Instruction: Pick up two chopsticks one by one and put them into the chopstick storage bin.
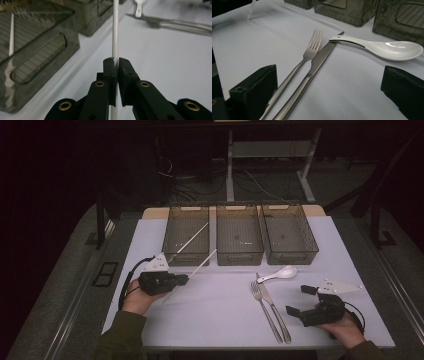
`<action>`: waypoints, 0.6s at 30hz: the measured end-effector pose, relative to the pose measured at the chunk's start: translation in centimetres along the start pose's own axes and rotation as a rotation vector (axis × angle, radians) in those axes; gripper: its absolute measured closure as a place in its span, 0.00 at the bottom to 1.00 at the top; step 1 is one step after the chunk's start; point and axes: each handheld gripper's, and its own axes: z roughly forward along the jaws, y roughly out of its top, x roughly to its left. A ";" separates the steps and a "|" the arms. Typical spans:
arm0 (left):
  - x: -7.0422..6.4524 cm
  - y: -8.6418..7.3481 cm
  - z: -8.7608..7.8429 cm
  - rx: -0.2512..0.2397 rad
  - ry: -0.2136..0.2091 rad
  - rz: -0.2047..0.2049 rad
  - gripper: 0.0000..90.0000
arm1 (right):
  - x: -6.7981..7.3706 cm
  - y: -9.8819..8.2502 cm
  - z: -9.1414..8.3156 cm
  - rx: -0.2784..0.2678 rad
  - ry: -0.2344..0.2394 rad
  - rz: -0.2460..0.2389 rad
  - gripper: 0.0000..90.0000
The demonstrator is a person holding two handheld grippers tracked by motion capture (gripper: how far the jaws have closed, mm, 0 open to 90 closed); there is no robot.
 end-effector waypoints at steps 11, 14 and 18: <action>-0.3 1.1 -1.5 -0.102 0.012 -0.011 0.94 | 0.0 0.0 0.0 0.000 -0.001 -0.001 0.01; -0.3 1.4 -1.8 -0.117 0.021 -0.020 0.94 | 0.0 0.0 0.0 -0.001 -0.002 0.001 0.01; -0.1 1.9 -2.1 -0.123 0.041 -0.029 0.94 | 0.0 0.0 0.0 0.000 0.000 0.001 0.01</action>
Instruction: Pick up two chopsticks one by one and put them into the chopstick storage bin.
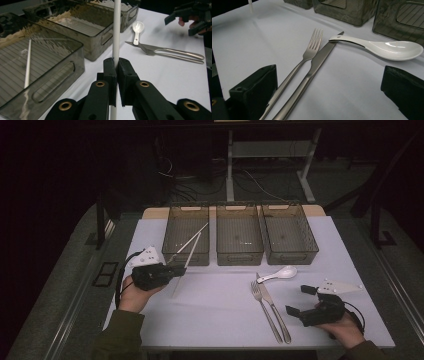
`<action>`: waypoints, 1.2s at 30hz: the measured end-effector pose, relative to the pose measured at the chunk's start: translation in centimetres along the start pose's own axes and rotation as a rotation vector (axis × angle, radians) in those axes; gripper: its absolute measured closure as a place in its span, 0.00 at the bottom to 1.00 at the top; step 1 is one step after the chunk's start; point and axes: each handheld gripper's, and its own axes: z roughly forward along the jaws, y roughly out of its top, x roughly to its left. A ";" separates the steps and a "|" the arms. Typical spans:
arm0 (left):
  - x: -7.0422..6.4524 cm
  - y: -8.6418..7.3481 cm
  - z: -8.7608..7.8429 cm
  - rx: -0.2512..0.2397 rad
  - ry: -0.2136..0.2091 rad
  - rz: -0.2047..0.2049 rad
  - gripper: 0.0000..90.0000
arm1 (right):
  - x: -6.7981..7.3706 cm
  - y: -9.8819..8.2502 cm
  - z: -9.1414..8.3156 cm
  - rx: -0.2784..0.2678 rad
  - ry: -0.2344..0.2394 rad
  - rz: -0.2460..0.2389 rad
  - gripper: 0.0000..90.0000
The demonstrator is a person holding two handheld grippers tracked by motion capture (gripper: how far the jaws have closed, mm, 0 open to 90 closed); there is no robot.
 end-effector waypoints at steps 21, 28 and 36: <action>2.9 6.4 0.4 -0.012 0.107 0.005 0.94 | -0.1 0.0 -0.1 -0.009 -0.006 0.017 0.01; 5.2 9.3 1.1 0.001 0.156 0.024 0.94 | -0.2 0.0 -0.1 -0.008 -0.006 0.014 0.01; 8.3 9.7 3.0 0.022 0.209 -0.016 0.94 | -0.2 0.0 -0.1 -0.008 -0.004 0.016 0.01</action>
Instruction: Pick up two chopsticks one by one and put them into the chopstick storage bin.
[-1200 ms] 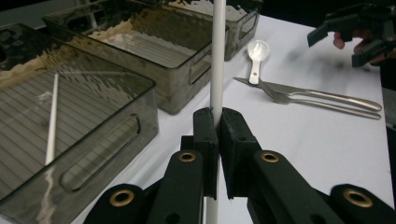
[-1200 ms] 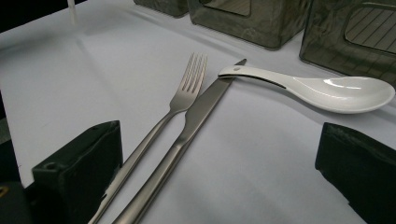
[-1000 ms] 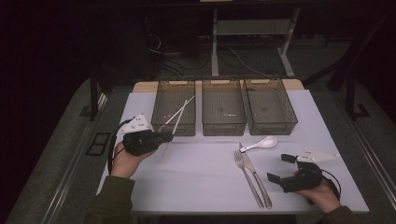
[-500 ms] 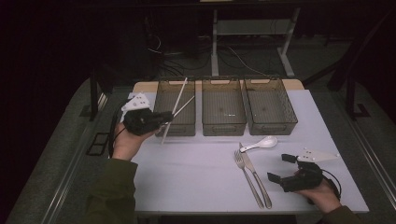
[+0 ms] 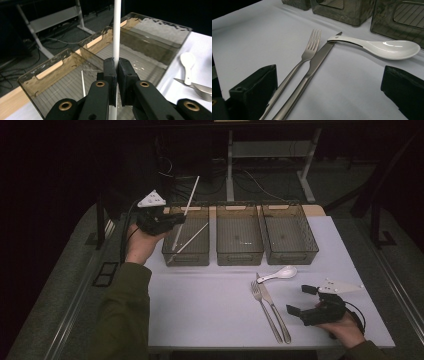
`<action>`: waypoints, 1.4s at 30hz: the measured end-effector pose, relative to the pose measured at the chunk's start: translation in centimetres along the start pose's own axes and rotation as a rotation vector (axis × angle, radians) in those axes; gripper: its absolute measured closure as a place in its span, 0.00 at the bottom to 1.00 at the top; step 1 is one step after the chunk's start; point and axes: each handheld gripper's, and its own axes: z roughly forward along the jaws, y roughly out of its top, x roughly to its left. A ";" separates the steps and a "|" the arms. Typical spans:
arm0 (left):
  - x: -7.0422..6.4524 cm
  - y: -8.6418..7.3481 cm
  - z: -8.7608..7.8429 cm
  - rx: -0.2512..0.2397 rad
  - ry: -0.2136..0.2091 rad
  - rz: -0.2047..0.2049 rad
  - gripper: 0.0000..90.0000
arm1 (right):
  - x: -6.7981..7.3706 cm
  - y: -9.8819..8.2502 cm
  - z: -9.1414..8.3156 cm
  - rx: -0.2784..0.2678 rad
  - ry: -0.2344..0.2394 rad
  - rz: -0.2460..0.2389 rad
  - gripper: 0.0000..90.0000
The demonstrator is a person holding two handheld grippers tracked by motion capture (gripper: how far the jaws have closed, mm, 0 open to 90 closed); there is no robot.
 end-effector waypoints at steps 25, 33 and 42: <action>1.9 -4.6 6.0 0.271 0.045 -0.055 0.94 | 0.0 0.0 0.0 0.005 0.008 -0.005 0.01; 2.0 -5.6 6.8 0.289 0.066 -0.067 0.94 | 0.1 0.0 0.0 0.006 0.007 -0.003 0.01; 1.8 -5.9 8.3 0.331 0.136 -0.080 0.93 | 0.1 0.0 0.0 0.005 0.010 -0.001 0.01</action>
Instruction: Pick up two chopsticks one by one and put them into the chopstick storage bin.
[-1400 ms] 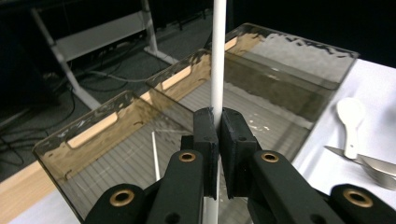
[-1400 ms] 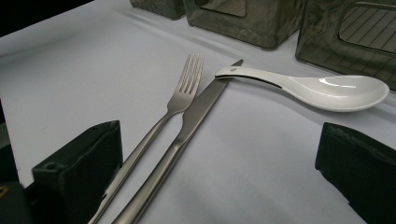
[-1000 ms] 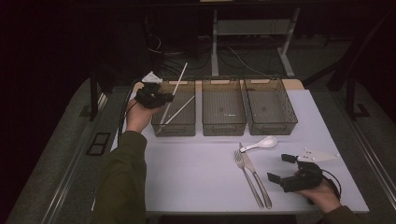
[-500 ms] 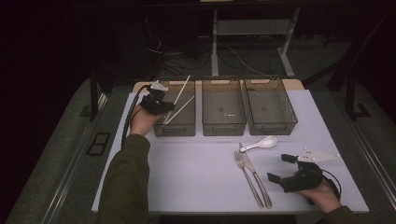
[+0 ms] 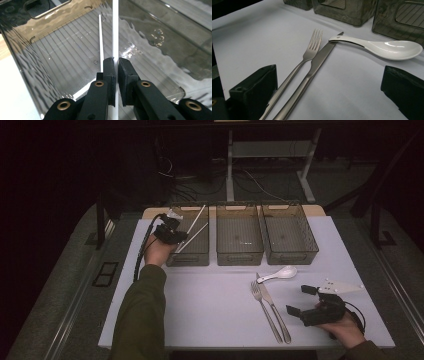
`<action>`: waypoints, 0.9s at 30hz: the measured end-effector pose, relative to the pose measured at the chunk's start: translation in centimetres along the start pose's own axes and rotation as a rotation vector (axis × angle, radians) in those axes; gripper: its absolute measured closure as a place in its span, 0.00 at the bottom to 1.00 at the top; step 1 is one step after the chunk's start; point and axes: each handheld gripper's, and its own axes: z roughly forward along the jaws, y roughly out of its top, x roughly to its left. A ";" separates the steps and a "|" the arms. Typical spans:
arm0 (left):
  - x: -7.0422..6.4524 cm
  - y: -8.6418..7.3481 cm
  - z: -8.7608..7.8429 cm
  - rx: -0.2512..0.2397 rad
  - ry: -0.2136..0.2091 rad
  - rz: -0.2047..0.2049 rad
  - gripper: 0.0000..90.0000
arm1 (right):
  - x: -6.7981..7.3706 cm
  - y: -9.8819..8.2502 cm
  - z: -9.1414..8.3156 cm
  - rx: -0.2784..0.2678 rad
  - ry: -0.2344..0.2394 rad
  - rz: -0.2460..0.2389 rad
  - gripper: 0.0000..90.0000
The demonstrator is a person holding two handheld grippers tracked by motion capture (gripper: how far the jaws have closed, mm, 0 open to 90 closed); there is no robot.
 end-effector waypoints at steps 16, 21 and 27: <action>-0.6 0.1 0.2 0.021 0.034 0.036 0.86 | 0.0 0.0 0.0 -0.004 0.002 -0.005 0.01; -0.8 0.3 -0.6 -0.007 0.003 0.031 0.80 | 0.0 0.0 0.0 -0.003 0.001 -0.004 0.01; -1.2 0.4 -2.0 -0.064 -0.062 -0.001 0.69 | -0.1 0.0 0.0 -0.006 -0.001 0.003 0.01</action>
